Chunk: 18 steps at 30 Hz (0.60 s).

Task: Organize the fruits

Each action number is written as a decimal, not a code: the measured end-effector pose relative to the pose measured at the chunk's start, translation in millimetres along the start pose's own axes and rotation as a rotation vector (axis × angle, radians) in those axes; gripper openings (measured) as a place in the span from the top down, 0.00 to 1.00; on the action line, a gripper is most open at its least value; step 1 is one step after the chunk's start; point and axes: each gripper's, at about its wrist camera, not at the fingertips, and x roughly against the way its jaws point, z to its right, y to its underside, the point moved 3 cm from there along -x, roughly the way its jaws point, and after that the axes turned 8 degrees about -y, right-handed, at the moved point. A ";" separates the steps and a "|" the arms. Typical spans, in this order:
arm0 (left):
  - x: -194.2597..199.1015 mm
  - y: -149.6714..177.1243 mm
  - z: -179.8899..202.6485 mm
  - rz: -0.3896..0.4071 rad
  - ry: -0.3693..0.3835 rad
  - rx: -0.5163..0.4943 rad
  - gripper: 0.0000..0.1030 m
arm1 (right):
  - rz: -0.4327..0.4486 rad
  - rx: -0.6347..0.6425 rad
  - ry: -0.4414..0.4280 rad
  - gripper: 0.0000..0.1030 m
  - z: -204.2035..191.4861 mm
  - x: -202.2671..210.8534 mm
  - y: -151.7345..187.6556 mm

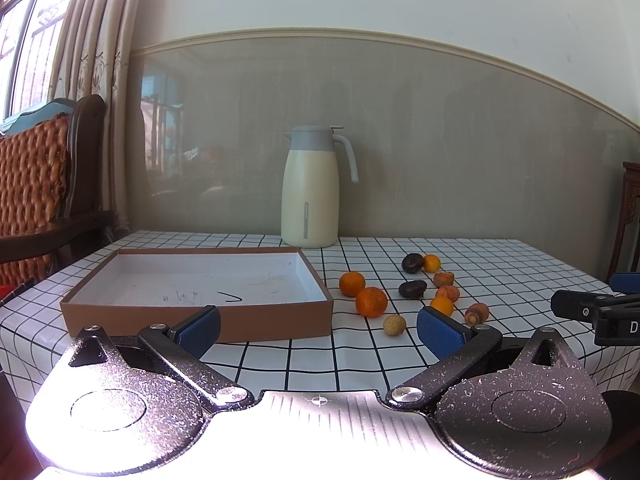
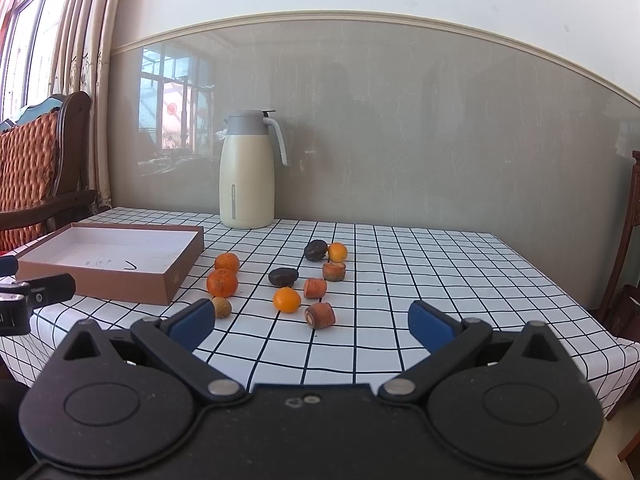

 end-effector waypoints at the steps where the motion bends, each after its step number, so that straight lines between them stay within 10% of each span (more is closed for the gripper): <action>1: -0.1 -0.1 0.1 0.000 0.001 0.000 0.00 | 0.000 0.000 0.000 0.05 -0.3 0.7 -0.1; 18: -0.4 -0.3 0.2 0.000 0.000 0.000 0.00 | -0.002 0.003 0.002 0.05 1.8 -2.2 0.8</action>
